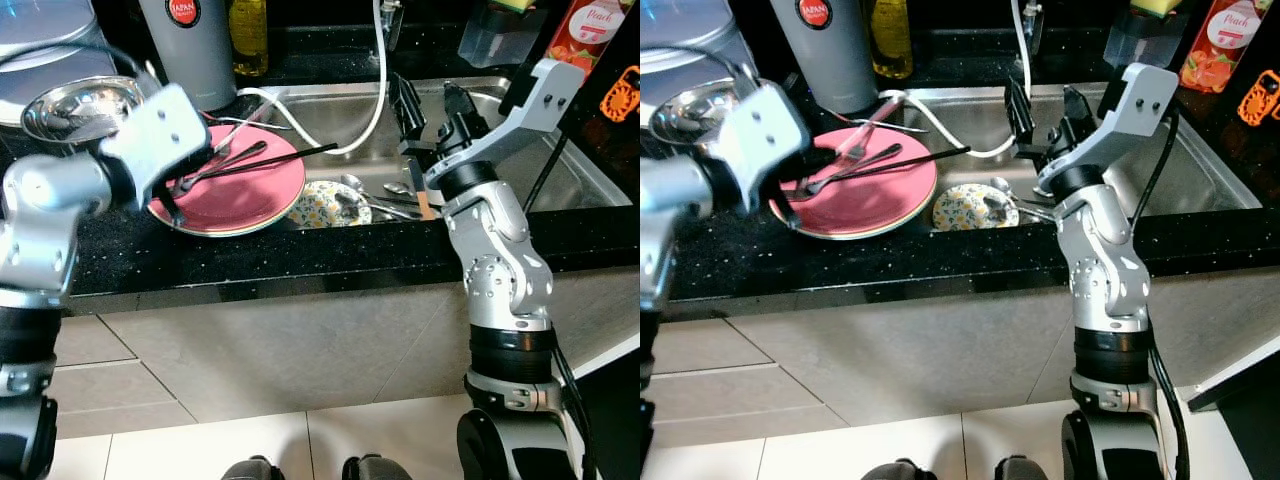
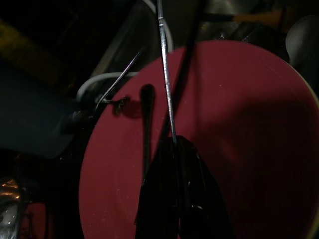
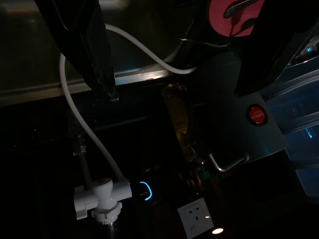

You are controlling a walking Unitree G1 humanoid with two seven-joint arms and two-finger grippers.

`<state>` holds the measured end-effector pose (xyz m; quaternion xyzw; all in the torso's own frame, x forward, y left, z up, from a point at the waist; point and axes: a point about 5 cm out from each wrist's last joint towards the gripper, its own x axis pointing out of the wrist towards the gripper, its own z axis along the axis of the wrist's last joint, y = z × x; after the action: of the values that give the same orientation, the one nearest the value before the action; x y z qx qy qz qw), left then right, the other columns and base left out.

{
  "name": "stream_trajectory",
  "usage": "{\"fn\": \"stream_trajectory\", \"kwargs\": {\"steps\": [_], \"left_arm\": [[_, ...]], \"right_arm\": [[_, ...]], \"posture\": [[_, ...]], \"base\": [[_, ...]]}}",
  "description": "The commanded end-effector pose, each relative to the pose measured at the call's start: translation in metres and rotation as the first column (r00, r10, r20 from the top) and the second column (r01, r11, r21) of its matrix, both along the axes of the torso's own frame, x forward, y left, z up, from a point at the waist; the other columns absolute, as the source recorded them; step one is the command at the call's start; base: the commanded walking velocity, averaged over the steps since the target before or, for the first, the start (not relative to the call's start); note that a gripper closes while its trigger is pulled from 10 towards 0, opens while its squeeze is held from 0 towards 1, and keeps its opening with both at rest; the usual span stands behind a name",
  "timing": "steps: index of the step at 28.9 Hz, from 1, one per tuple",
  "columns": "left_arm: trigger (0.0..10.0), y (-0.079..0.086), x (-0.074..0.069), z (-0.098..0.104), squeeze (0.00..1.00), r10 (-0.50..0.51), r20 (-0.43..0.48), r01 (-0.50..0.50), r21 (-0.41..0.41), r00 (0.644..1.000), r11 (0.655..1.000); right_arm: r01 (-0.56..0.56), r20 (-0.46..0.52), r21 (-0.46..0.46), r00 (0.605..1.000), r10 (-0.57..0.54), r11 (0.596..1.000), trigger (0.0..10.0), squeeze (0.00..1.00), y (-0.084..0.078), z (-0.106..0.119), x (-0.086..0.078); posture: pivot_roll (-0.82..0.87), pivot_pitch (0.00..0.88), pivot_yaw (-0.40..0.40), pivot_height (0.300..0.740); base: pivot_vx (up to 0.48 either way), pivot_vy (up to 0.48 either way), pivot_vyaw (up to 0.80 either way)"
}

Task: Kitchen organization

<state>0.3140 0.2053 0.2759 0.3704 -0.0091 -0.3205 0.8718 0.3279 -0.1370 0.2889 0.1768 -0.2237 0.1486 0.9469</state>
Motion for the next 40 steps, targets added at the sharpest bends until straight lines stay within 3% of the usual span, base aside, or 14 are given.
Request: {"fn": "stream_trajectory", "kwargs": {"steps": [1, 6, 10, 14, 15, 17, 22, 24, 30, 31, 34, 40], "left_arm": [[10.0, -0.005, 0.003, 0.008, 0.00, 0.018, 0.032, -0.015, -0.083, 0.999, 0.996], [10.0, -0.005, 0.006, 0.028, 0.00, 0.066, 0.092, -0.038, -0.277, 0.994, 0.960], [10.0, -0.006, 0.005, 0.031, 0.00, 0.065, 0.101, -0.029, -0.322, 0.993, 0.946], [10.0, -0.009, 0.006, 0.028, 0.00, 0.069, 0.118, -0.031, -0.297, 0.991, 0.954], [10.0, -0.013, 0.006, 0.028, 0.00, 0.064, 0.124, -0.023, -0.314, 0.990, 0.949], [10.0, -0.013, 0.006, 0.028, 0.00, 0.064, 0.124, -0.023, -0.314, 0.990, 0.949], [10.0, -0.021, 0.005, 0.030, 0.00, 0.046, 0.126, 0.003, -0.362, 0.991, 0.932], [10.0, -0.029, 0.006, 0.028, 0.00, 0.013, 0.109, 0.030, -0.378, 0.994, 0.925], [10.0, -0.044, 0.010, 0.024, 0.00, -0.051, 0.076, 0.076, -0.372, 0.996, 0.925], [10.0, -0.044, 0.010, 0.024, 0.00, -0.051, 0.076, 0.076, -0.372, 0.996, 0.925], [10.0, -0.069, 0.011, 0.025, 0.00, -0.156, 0.050, 0.162, -0.398, 0.987, 0.903], [10.0, -0.095, 0.012, 0.016, 0.00, -0.222, 0.041, 0.223, -0.323, 0.974, 0.920]], "right_arm": [[0.011, 0.005, 0.005, 1.000, -0.011, 1.000, 10.0, 0.00, -0.002, 0.000, -0.001], [0.010, 0.007, 0.006, 1.000, -0.010, 1.000, 10.0, 0.00, -0.003, 0.000, -0.001], [0.004, 0.010, 0.011, 1.000, -0.004, 1.000, 10.0, 0.00, -0.001, 0.001, -0.002], [-0.053, 0.012, 0.034, 0.999, 0.052, 0.998, 10.0, 0.00, 0.006, 0.002, -0.003], [-0.130, 0.010, 0.081, 0.991, 0.130, 0.988, 10.0, 0.00, 0.014, 0.003, -0.005], [-0.130, 0.010, 0.081, 0.991, 0.130, 0.988, 10.0, 0.00, 0.014, 0.003, -0.005], [-0.255, 0.024, 0.150, 0.967, 0.254, 0.955, 10.0, 0.00, 0.028, 0.005, -0.011], [-0.371, 0.061, 0.202, 0.929, 0.366, 0.906, 10.0, 0.00, 0.039, 0.011, -0.017], [-0.480, 0.107, 0.180, 0.877, 0.468, 0.859, 10.0, 0.00, 0.054, 0.018, -0.027], [-0.480, 0.107, 0.180, 0.877, 0.468, 0.859, 10.0, 0.00, 0.054, 0.018, -0.027], [-0.495, 0.107, 0.152, 0.869, 0.484, 0.855, 10.0, 0.00, 0.063, 0.020, -0.028], [-0.434, 0.082, 0.077, 0.900, 0.428, 0.898, 10.0, 0.00, 0.068, 0.020, -0.025]], "posture": [[0.06, 0.066, -0.006, 0.740], [0.05, 0.064, -0.005, 0.740], [0.06, 0.069, -0.005, 0.740], [0.06, 0.069, -0.006, 0.740], [0.06, 0.069, -0.006, 0.740], [0.06, 0.069, -0.006, 0.740], [0.06, 0.068, -0.006, 0.740], [0.06, 0.066, -0.006, 0.740], [0.06, 0.062, -0.010, 0.740], [0.06, 0.062, -0.010, 0.740], [0.06, 0.059, -0.007, 0.740], [0.05, 0.056, 0.000, 0.740]], "base": [[0.000, 0.000, 0.00], [0.000, 0.000, 0.00], [0.000, 0.000, 0.00], [0.000, 0.000, 0.00], [0.000, 0.000, 0.00], [0.000, 0.000, 0.00], [0.000, 0.000, 0.00], [0.000, 0.000, 0.00], [0.000, 0.000, 0.00], [0.000, 0.000, 0.00], [0.000, 0.000, 0.00], [0.000, 0.000, 0.00]]}}
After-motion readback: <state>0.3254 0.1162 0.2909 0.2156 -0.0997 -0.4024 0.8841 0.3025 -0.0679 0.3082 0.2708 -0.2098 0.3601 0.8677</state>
